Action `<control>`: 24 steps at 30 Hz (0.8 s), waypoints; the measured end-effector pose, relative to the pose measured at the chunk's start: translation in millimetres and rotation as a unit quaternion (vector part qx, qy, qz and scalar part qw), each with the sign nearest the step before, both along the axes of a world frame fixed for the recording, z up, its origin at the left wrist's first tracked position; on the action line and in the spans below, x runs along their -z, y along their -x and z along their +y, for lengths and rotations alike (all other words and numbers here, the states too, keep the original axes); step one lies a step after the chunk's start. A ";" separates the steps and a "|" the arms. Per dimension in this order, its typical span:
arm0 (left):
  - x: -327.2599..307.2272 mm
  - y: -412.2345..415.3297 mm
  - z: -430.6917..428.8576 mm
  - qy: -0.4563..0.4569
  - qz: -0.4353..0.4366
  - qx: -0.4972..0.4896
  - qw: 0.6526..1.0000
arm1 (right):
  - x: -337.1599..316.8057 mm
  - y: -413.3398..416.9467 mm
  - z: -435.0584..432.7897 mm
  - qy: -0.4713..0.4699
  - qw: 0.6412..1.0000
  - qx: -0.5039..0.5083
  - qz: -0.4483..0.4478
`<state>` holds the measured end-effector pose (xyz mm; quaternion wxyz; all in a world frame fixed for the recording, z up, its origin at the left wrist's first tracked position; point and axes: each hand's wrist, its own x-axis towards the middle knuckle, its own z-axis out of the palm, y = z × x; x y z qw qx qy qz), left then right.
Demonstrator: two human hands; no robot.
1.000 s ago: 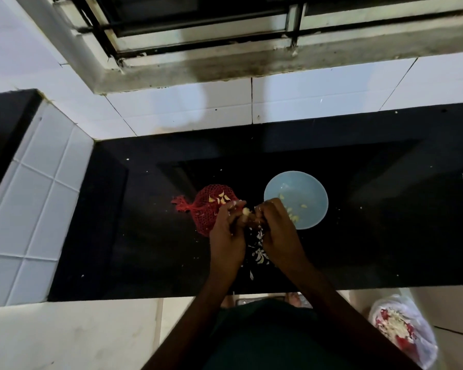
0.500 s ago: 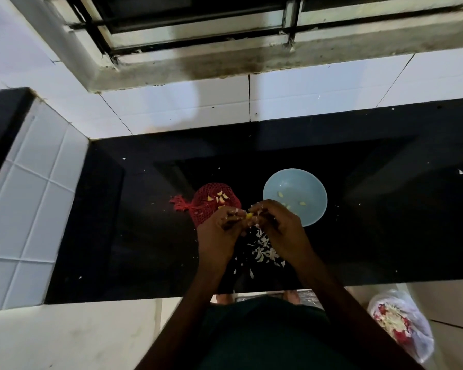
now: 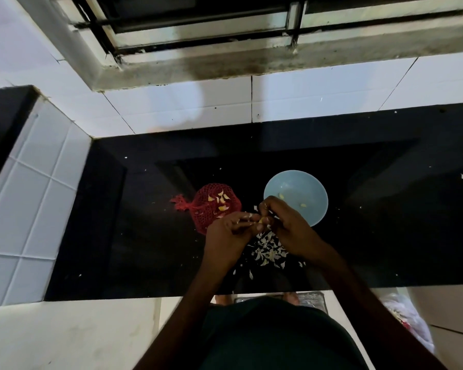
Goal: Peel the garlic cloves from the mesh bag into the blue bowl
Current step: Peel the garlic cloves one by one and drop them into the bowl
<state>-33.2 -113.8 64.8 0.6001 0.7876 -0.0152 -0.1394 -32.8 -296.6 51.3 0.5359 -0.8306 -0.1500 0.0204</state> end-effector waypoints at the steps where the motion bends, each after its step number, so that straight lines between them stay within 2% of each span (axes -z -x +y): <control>1: -1.1 1.9 -1.4 0.024 0.010 -0.008 1.000 | -1.4 -1.1 -1.4 0.007 1.000 -0.014 -0.005; 5: -4.3 7.0 -6.5 0.114 0.054 -0.033 0.991 | -3.3 -1.7 -3.9 0.032 0.999 -0.031 -0.031; 9: -12.4 11.9 -10.8 0.211 0.160 -0.074 0.961 | -4.2 -1.3 -1.1 0.050 0.996 -0.035 -0.072; 13: -11.7 13.4 -11.2 0.239 0.241 -0.100 0.935 | 2.2 0.9 3.7 0.119 0.983 -0.031 -0.137; 16: -7.4 13.6 -10.9 0.237 0.269 -0.106 0.927 | 6.4 3.9 5.8 0.163 0.973 -0.011 -0.161; 21: -9.6 13.6 -14.7 0.260 0.267 -0.090 0.924 | 15.9 8.6 10.1 0.032 0.990 0.070 -0.122; 24: -8.0 12.0 -13.4 0.284 0.264 -0.103 0.916 | 17.8 13.1 15.4 -0.009 0.990 0.099 -0.103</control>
